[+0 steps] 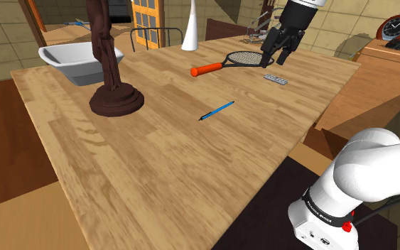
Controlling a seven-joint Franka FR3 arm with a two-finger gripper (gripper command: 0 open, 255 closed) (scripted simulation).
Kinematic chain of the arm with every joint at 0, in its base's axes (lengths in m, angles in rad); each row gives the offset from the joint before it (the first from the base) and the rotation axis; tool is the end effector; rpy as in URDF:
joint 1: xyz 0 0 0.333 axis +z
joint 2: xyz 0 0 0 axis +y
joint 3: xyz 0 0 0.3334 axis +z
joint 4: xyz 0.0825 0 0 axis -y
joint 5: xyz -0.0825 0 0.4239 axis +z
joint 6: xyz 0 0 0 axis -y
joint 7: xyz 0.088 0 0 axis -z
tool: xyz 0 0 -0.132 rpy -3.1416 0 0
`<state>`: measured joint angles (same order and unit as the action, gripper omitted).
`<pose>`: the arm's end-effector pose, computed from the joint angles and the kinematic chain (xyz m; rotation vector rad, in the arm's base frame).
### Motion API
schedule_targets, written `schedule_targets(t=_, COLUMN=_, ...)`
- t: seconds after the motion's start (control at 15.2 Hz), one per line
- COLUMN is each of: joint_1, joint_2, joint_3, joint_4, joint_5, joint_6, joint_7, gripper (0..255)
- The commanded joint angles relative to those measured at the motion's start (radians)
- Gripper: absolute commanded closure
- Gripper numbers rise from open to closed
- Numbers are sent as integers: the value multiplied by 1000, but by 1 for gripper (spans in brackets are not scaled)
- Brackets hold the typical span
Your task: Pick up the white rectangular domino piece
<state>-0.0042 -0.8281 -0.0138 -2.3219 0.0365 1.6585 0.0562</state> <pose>0.3349 -0.0029 0.6184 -3.0792 0.1090 -0.2527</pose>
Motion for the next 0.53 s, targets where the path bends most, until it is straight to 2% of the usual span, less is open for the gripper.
schedule_targets(t=0.0, joint_1=0, joint_2=0, joint_3=0, joint_4=0, joint_5=0, joint_6=0, joint_7=0, gripper=0)
schedule_targets(t=0.46, joint_1=-31, joint_2=120, joint_3=-147, joint_4=18, joint_5=-86, joint_6=55, joint_7=-183, gripper=0)
